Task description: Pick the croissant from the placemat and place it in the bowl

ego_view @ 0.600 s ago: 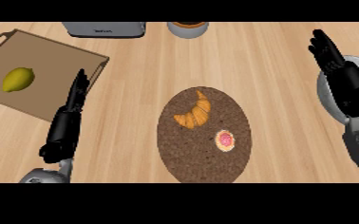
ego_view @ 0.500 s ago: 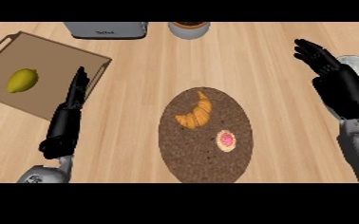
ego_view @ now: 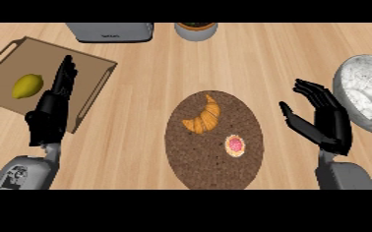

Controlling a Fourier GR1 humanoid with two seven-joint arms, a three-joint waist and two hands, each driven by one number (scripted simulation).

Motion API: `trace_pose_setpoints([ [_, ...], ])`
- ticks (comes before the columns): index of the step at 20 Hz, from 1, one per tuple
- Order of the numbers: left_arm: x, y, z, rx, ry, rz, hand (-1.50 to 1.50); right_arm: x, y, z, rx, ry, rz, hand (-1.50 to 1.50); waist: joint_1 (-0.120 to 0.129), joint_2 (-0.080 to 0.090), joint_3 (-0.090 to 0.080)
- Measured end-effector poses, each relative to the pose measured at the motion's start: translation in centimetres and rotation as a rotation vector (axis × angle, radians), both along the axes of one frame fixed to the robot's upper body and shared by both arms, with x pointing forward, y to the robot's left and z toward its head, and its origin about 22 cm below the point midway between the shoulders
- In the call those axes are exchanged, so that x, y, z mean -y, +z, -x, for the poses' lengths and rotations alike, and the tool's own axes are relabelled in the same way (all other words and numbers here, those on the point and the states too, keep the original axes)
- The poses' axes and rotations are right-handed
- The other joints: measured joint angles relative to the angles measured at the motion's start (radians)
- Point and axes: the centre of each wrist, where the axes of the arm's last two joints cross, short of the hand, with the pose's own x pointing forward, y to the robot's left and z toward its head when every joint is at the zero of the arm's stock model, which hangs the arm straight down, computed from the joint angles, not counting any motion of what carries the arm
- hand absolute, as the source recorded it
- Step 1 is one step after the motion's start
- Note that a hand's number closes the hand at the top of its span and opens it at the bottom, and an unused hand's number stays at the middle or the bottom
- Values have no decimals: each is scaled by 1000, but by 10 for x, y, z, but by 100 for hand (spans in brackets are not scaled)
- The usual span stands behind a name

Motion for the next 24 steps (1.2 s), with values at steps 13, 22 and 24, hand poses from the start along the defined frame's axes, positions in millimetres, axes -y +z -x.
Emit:
trace_pose_setpoints([
  [13,5,20,-8,-38,-2,-8,0,-17,24,18,-58,214,452,-150,10,-10,-4],
  [22,3,27,-11,-35,-16,-9,0,-82,84,-17,-283,360,722,-150,23,-8,-4],
  [24,6,26,-12,-32,-17,-2,0,-92,89,-22,-323,402,746,-150,21,-8,-3],
])
